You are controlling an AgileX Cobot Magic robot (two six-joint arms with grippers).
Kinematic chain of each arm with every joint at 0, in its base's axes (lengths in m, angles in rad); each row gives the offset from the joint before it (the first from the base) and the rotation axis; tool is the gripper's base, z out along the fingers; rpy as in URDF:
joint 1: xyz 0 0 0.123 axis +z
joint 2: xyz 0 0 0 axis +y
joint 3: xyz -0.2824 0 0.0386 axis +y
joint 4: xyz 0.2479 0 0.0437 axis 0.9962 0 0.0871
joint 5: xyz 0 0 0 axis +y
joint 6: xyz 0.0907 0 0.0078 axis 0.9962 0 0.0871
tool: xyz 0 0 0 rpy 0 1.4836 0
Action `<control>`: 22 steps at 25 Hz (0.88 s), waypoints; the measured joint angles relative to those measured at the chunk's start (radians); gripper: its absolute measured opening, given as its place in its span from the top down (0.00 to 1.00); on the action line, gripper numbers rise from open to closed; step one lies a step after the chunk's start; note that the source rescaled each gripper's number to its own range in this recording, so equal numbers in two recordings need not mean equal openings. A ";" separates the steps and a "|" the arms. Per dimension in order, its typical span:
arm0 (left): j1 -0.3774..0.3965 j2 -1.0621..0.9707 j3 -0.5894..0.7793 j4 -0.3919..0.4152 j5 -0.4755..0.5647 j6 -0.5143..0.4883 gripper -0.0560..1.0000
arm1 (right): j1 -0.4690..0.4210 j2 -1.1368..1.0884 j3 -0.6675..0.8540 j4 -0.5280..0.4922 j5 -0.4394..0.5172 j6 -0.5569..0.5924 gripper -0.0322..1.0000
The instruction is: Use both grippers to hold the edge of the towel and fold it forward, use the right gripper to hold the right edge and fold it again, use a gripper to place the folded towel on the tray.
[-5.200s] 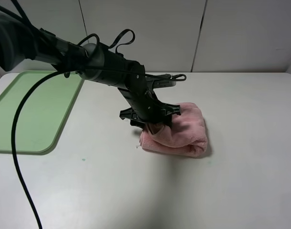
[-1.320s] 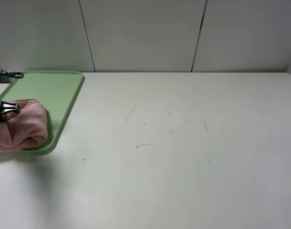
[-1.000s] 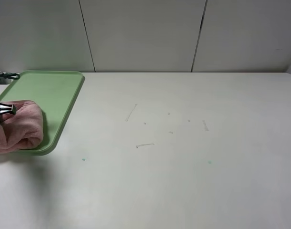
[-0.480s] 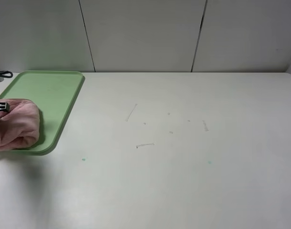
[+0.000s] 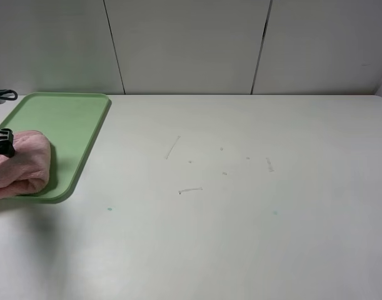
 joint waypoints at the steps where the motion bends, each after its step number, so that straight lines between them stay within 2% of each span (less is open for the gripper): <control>1: 0.000 -0.004 0.000 0.000 0.001 0.000 0.00 | 0.000 0.000 0.000 0.000 0.000 0.000 0.00; 5: 0.000 -0.040 0.000 0.000 0.031 0.000 0.00 | 0.000 0.000 0.000 0.000 0.000 0.000 0.00; 10: 0.000 -0.143 0.000 0.001 0.127 0.001 0.00 | 0.000 0.000 0.000 0.000 -0.001 0.000 0.00; 17: -0.027 -0.365 0.000 -0.005 0.341 0.001 0.00 | 0.000 0.000 0.000 0.000 -0.001 0.000 0.00; 22: -0.041 -0.541 0.001 -0.078 0.495 0.001 0.00 | 0.000 0.000 0.000 0.000 -0.001 0.000 0.00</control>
